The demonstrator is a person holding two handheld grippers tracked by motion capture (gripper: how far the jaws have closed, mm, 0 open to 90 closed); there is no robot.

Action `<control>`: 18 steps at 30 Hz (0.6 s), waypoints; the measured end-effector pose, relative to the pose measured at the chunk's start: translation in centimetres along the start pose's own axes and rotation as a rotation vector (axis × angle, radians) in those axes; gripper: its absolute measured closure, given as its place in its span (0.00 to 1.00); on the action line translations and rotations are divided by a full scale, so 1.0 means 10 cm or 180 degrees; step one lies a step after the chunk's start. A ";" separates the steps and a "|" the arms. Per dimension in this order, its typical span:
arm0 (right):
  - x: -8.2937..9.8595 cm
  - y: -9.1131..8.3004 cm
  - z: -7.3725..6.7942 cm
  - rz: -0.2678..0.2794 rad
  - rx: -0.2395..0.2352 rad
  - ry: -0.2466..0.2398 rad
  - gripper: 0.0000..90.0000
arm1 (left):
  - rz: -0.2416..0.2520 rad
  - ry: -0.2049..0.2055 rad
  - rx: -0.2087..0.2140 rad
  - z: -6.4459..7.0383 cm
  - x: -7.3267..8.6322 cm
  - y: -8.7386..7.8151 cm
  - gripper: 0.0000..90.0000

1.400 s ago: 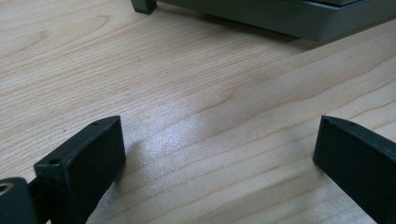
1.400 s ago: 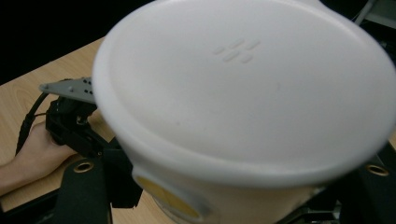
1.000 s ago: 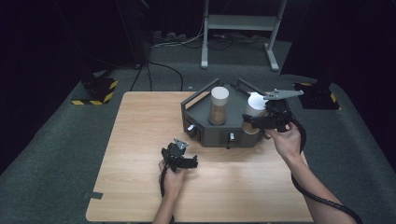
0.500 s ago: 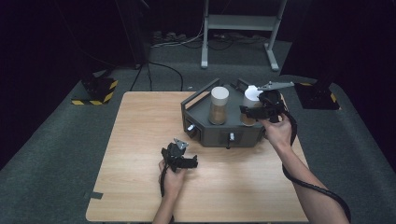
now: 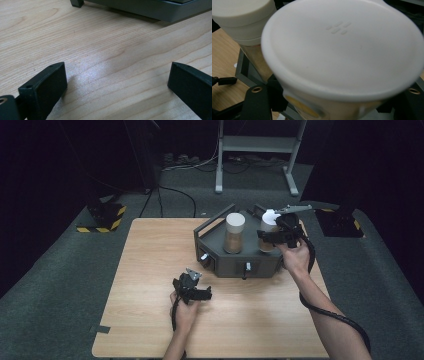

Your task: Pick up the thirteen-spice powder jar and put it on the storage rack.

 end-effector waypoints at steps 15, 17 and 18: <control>-0.03 0.14 -0.06 -0.0139 0.0010 -0.0098 0.34 | 0.0001 -0.0001 0.0000 0.00 0.00 0.00 0.03; -0.03 0.20 -0.07 -0.0215 0.0001 -0.0118 0.34 | 0.0004 0.0000 0.0000 0.00 0.00 0.00 0.03; -0.03 0.24 -0.06 -0.0272 -0.0007 -0.0114 0.34 | 0.0001 0.0001 0.0000 0.00 0.00 0.00 0.03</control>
Point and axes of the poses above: each handheld gripper's, and its own axes: y roughly forward along the jaws, x roughly out of its underside, z roughly to its right, the point moved 3 cm from there along y, roughly forward along the jaws, and after that the axes turned 13 degrees about -y, right-handed, at the moved point
